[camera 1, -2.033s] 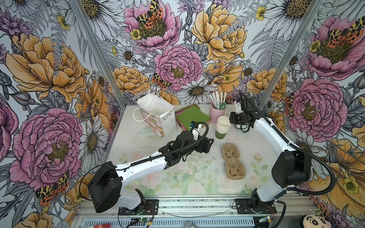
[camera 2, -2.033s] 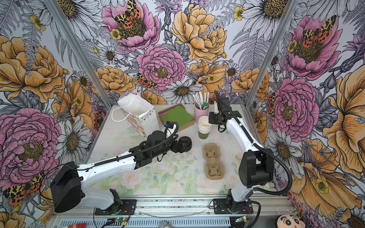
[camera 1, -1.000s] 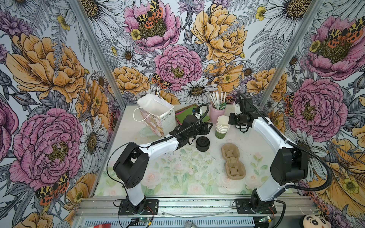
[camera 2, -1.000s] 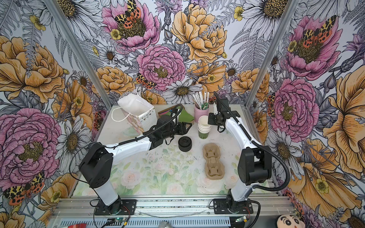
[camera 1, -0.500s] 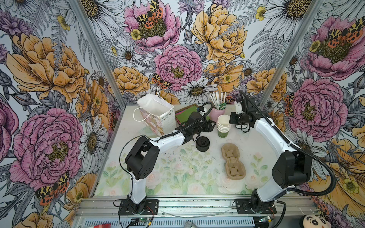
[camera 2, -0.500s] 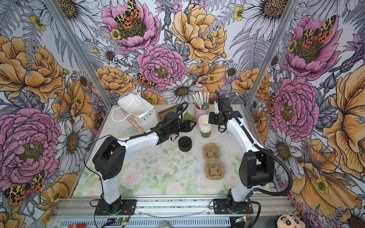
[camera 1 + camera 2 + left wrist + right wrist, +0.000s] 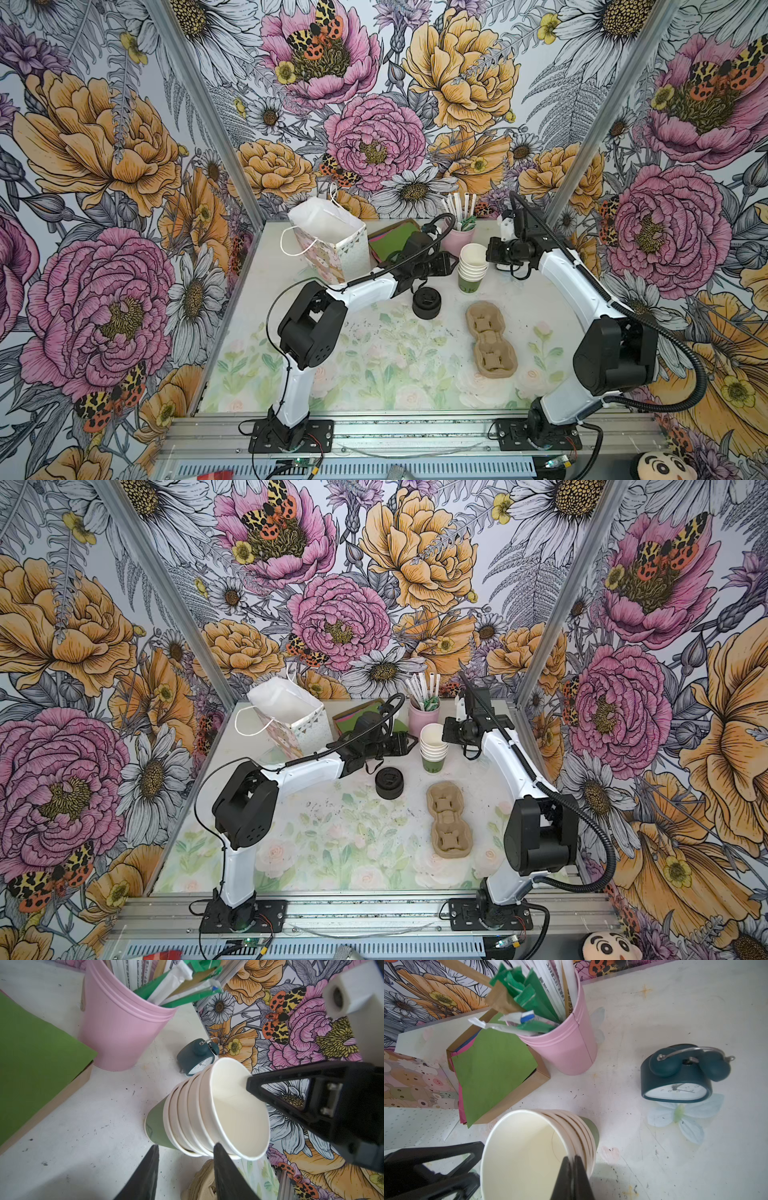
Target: Pack the takeout coffee
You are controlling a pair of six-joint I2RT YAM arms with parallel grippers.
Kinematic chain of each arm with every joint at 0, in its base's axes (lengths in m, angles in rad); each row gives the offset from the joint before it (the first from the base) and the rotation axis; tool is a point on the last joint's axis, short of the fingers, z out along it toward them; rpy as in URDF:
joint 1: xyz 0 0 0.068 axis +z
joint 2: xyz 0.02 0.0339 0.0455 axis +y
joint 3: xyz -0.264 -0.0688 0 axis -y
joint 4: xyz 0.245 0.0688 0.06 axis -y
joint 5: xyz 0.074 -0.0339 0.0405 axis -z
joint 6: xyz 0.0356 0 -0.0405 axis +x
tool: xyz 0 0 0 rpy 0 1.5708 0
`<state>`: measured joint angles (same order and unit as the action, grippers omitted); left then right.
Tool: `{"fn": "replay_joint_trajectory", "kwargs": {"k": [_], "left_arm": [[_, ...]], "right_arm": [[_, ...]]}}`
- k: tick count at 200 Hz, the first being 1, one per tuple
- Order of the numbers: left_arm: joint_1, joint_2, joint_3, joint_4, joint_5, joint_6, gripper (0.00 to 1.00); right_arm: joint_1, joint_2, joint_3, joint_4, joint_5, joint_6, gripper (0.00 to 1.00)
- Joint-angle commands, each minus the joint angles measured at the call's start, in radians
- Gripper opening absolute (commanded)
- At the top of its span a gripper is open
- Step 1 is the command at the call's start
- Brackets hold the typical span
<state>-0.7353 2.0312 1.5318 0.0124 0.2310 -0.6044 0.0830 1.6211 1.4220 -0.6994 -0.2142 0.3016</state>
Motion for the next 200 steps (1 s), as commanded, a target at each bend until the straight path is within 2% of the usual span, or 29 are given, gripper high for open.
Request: {"fn": "replay_joint_trajectory", "kwargs": {"k": [1, 95, 200], "left_arm": [[0.006, 0.018, 0.039, -0.031, 0.029, -0.019, 0.44], [0.011, 0.044, 0.062, -0.041, 0.050, -0.038, 0.45], [-0.014, 0.075, 0.197, -0.307, -0.047, 0.072, 0.45]], "right_arm": [[-0.006, -0.024, -0.014, 0.023, -0.032, 0.024, 0.00], [-0.010, -0.044, -0.047, 0.042, -0.069, 0.046, 0.00], [-0.026, -0.082, -0.046, 0.077, -0.115, 0.087, 0.00]]}}
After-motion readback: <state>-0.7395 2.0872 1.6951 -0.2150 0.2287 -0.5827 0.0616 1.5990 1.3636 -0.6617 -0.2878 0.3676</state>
